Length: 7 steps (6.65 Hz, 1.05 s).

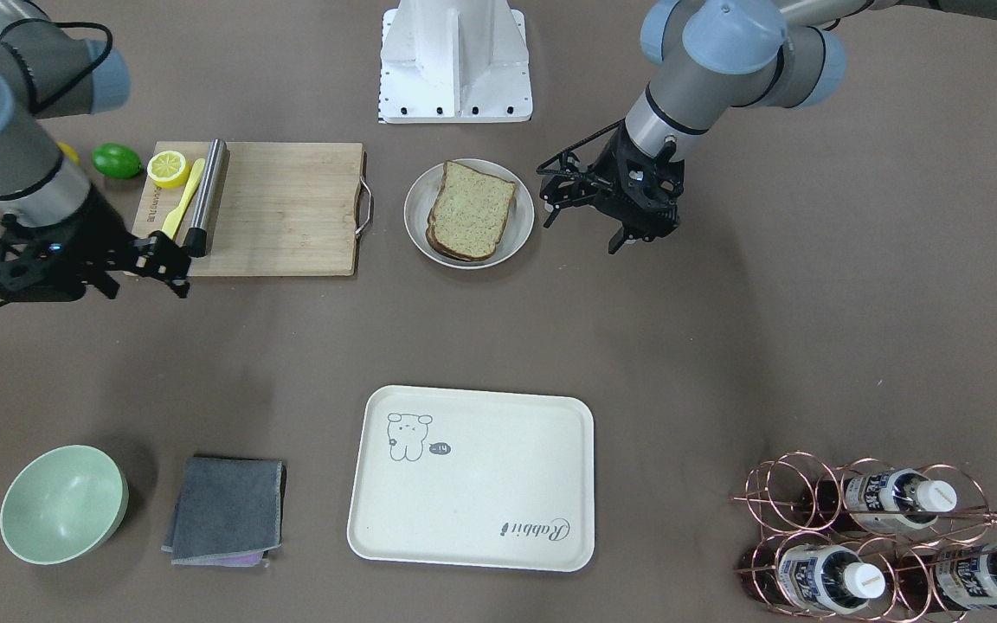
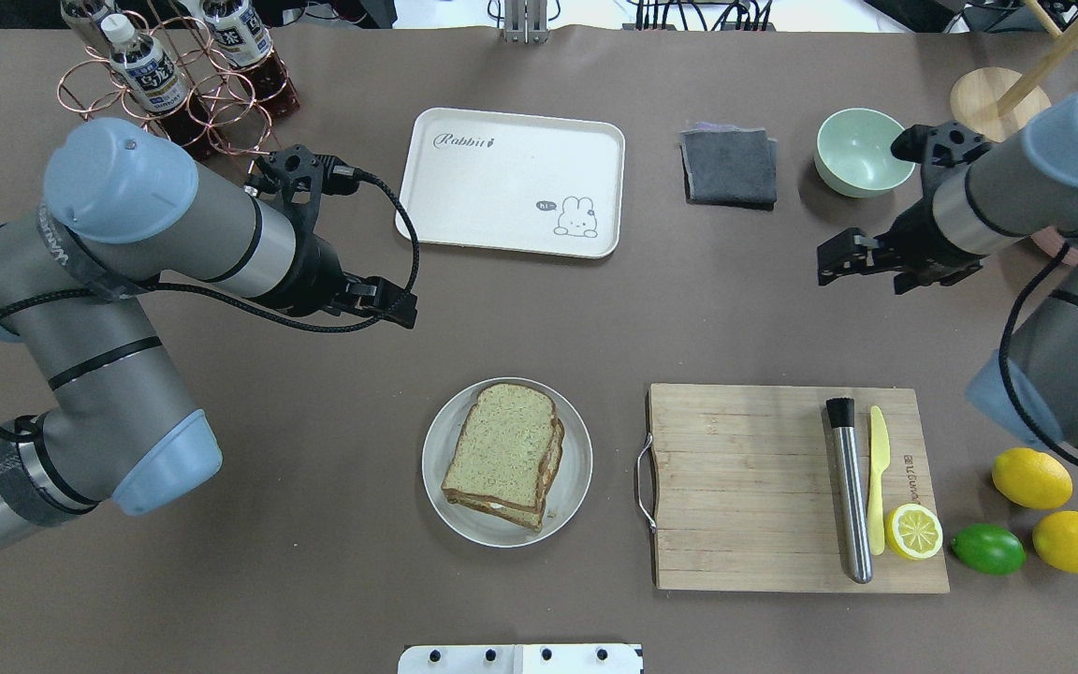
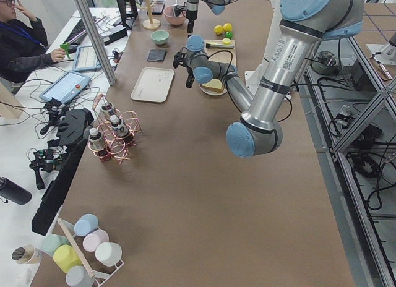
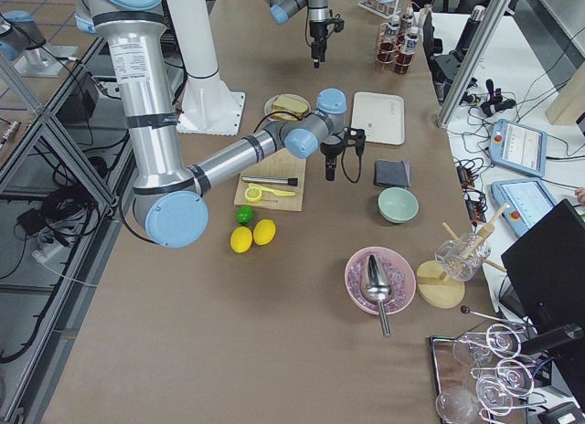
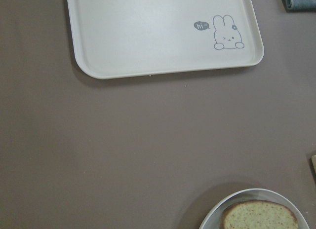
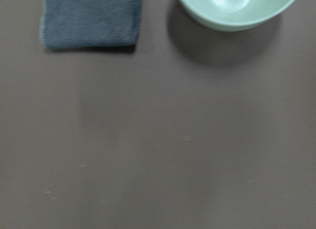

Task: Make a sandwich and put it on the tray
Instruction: 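Grasp the plate rim with the left gripper while the right arm retracts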

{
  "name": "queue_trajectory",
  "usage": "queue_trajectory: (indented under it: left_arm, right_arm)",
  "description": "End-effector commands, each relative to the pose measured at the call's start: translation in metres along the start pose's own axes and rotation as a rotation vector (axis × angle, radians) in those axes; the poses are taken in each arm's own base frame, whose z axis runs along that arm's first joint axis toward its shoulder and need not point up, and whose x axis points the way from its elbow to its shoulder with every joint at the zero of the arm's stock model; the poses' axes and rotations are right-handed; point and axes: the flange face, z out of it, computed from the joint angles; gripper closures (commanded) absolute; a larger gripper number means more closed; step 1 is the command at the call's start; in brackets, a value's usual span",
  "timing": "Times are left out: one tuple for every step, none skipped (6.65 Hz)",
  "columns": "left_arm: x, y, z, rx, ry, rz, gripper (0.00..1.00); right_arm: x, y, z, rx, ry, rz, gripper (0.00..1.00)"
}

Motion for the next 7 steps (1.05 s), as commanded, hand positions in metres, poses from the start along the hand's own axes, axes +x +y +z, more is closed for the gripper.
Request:
queue_trajectory:
  left_arm:
    - [0.011, 0.02, 0.022, -0.01, -0.017, 0.015, 0.0]
    - [0.013, 0.026, 0.027, -0.022, -0.017, 0.016, 0.01]
    - [0.007, 0.042, 0.039, -0.054, -0.028, 0.015, 0.01]
    - [0.004, 0.053, 0.053, -0.081, -0.039, -0.033, 0.01]
    - [0.011, 0.068, 0.07, -0.111, -0.036, -0.048, 0.01]
    - [0.007, 0.073, 0.085, -0.112, -0.035, -0.041, 0.01]
    - [0.005, 0.078, 0.102, -0.103, -0.012, -0.029, 0.09]
  right_arm:
    - [0.156, -0.018, -0.055, -0.033, 0.095, -0.153, 0.0]
    - [0.209, -0.027, -0.094, -0.083, 0.144, -0.216, 0.0]
    - [0.249, -0.031, -0.128, -0.11, 0.16, -0.251, 0.0]
    - [0.281, -0.021, -0.14, -0.13, 0.163, -0.273, 0.0]
    - [0.325, 0.002, -0.148, -0.129, 0.167, -0.224, 0.0]
    - [0.347, 0.007, -0.151, -0.128, 0.166, -0.182, 0.0]
    - [0.353, 0.006, -0.145, -0.138, 0.165, -0.172, 0.0]
